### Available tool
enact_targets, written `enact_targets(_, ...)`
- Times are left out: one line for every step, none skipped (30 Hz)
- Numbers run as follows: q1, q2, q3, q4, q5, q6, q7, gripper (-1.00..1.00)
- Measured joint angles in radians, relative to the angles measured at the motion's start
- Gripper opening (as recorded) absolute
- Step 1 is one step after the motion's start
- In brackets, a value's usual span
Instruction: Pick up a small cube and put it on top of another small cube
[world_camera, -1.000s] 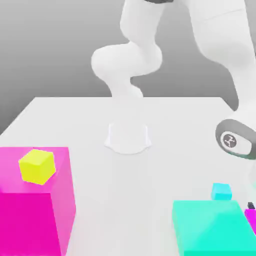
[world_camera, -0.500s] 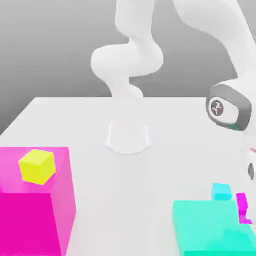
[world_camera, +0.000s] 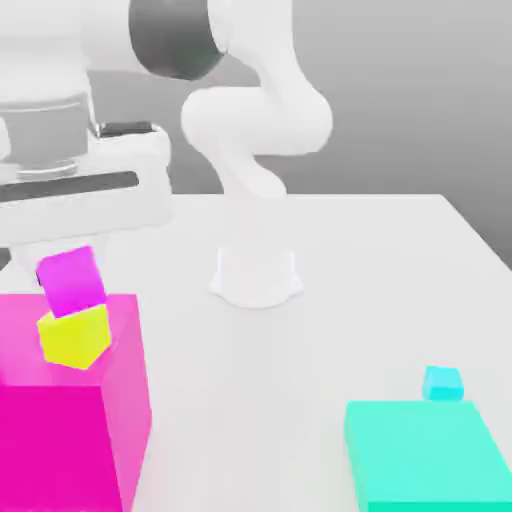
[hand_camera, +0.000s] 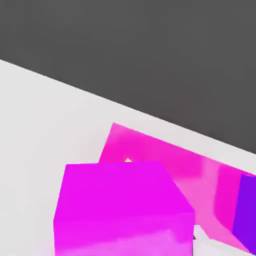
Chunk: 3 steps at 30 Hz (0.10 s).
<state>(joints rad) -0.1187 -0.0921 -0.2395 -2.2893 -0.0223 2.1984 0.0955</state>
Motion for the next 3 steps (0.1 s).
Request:
enact_targets(0.000, 0.000, 0.000, 0.000, 0.000, 0.000, 0.000, 1.00)
enact_targets(0.000, 0.000, 0.000, 0.000, 0.000, 0.000, 0.000, 1.00)
enact_targets(0.000, 0.000, 0.000, 0.000, 0.000, 0.000, 0.000, 1.00)
